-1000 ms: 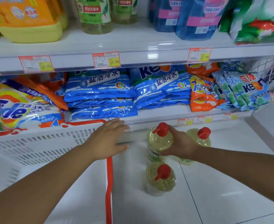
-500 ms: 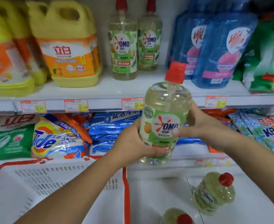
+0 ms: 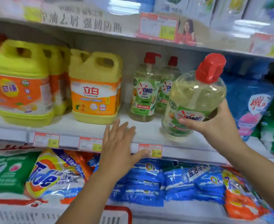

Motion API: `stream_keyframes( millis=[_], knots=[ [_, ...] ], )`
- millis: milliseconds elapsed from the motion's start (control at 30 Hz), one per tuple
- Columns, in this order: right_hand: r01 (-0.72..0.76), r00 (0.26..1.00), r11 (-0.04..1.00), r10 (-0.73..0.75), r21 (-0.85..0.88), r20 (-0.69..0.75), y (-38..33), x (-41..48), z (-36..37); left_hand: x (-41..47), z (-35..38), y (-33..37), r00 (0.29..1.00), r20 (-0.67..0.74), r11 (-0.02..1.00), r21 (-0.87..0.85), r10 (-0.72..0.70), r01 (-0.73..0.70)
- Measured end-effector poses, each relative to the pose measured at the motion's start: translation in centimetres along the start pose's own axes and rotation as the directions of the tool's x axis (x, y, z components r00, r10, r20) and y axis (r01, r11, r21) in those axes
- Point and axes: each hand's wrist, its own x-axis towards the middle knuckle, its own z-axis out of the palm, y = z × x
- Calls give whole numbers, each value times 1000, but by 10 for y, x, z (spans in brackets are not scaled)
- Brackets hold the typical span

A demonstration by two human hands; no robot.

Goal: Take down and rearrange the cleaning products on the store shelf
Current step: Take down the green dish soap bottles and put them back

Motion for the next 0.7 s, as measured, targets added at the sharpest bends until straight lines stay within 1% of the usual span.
stream_keyframes(
  millis=[67, 267, 367, 533, 700],
  knots=[
    [-34, 999, 999, 35, -30, 34, 7, 11, 1, -1, 9, -8, 1000, -12, 999, 34, 25, -25],
    [-189, 978, 982, 190, -21, 85, 40, 47, 8, 2, 24, -10, 991, -126, 998, 65, 33, -25],
    [-287, 956, 957, 289, -43, 48, 53, 68, 16, 2, 26, -12, 988, -145, 997, 69, 48, -38],
    [-332, 941, 943, 333, -33, 54, 75, 91, 28, 2, 28, -13, 986, -157, 996, 76, 61, -50],
    [-320, 945, 946, 322, -48, 63, 90, 106, 40, 2, 30, -15, 985, -155, 993, 103, 70, -55]
  ],
)
